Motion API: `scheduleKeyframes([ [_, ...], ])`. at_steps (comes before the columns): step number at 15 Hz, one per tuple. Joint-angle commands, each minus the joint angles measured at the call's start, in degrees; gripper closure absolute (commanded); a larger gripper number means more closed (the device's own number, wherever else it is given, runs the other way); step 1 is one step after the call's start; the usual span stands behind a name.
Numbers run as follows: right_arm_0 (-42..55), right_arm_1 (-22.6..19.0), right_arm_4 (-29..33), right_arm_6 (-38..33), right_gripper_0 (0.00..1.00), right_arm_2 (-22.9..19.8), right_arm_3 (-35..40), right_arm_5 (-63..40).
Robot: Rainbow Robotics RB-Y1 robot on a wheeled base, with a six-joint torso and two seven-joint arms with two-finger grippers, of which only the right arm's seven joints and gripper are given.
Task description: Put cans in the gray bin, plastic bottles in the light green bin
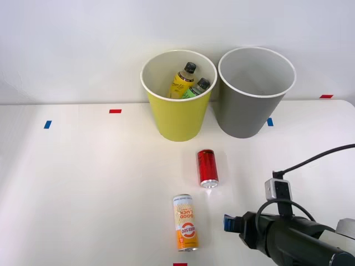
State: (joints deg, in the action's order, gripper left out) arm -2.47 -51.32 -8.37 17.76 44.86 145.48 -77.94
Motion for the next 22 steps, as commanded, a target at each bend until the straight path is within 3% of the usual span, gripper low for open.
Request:
scheduleKeyframes([
  [1, -4.91, -1.41, -5.51, -3.08, 0.00, 2.07, -0.02, -0.90],
  [12, -11.59, -1.94, -10.35, -3.26, 0.00, 4.18, 0.16, -7.14],
  [15, -13.70, -2.99, -15.27, -8.44, 0.00, 4.18, 0.07, -7.14],
  [22, -17.04, 0.61, -18.35, -21.10, 0.00, 4.00, 0.07, -7.23],
])
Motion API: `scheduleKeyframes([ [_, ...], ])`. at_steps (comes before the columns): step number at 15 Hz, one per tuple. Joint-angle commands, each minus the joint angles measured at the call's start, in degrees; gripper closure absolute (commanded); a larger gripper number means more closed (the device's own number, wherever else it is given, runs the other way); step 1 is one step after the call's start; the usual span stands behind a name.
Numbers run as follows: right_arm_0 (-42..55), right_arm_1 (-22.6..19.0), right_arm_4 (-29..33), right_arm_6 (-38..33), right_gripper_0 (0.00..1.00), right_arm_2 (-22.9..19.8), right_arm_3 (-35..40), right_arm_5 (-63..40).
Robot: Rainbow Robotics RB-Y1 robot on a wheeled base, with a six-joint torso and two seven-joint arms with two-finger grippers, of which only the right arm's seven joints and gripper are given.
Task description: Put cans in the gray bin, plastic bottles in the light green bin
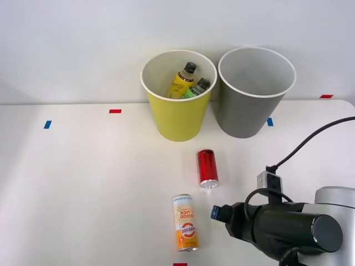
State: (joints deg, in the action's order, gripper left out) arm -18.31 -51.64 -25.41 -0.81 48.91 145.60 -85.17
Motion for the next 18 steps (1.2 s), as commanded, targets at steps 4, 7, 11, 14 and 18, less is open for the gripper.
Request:
scheduleKeyframes([
  [4, -5.15, 1.28, -6.40, -0.59, 0.00, 0.04, -0.75, 0.01],
  [7, -9.81, 4.00, -12.03, 0.72, 0.00, 0.13, -6.91, 0.01],
  [11, -15.26, 7.17, -12.03, 3.45, 0.00, 5.49, -12.53, 0.01],
  [14, -17.72, 8.40, -11.32, 4.86, 0.00, 8.48, -13.67, 0.01],
  [18, -20.27, 11.39, -12.20, 6.00, 0.00, 9.53, -17.28, -0.08],
])
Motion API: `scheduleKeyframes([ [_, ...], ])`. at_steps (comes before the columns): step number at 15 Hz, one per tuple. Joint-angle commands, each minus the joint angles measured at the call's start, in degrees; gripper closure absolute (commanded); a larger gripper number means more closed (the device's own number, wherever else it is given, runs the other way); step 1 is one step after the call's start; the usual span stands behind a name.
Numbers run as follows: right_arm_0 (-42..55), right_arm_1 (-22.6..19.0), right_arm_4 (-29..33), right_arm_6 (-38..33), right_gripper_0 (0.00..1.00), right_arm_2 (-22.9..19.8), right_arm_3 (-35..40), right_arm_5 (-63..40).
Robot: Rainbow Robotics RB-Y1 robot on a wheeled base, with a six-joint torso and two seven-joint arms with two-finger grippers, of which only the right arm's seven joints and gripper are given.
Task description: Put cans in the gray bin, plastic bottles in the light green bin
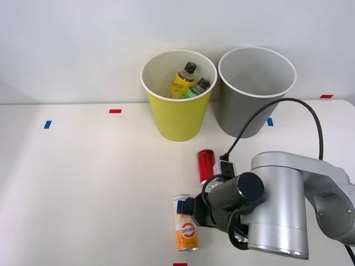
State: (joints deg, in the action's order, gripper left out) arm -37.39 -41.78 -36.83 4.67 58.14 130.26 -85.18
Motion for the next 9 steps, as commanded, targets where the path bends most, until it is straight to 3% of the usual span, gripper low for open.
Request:
scheduleKeyframes([
  [1, -1.98, 1.88, -2.02, 0.69, 0.00, 0.30, -2.73, -0.34],
  [9, -3.91, 7.06, -2.64, 3.85, 0.00, 0.57, -6.51, -4.65],
])
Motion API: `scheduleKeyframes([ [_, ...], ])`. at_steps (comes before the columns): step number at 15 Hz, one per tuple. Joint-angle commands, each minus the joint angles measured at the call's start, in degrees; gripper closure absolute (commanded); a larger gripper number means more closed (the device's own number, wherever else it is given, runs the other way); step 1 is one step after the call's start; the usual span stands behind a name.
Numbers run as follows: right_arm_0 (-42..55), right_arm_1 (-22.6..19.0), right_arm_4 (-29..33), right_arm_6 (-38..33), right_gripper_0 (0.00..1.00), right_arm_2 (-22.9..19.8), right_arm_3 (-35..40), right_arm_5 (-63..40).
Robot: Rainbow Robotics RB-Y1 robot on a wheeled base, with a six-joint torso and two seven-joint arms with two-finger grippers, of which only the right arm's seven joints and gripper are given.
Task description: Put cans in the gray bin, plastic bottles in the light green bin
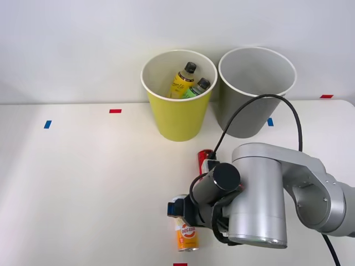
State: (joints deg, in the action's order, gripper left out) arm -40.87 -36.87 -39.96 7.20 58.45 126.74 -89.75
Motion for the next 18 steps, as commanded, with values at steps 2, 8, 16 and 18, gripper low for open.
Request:
scheduleKeyframes([
  [2, -1.23, 4.52, 0.93, 2.47, 0.00, 0.26, -6.42, 0.01],
  [8, -2.37, 8.21, 3.92, 5.55, 0.00, 2.64, -12.57, 0.01],
  [16, -2.11, 11.12, 5.86, 6.51, 0.00, 2.72, -16.44, 0.01],
  [18, -2.20, 13.14, 7.35, 7.22, 0.00, 2.64, -19.43, 0.45],
])
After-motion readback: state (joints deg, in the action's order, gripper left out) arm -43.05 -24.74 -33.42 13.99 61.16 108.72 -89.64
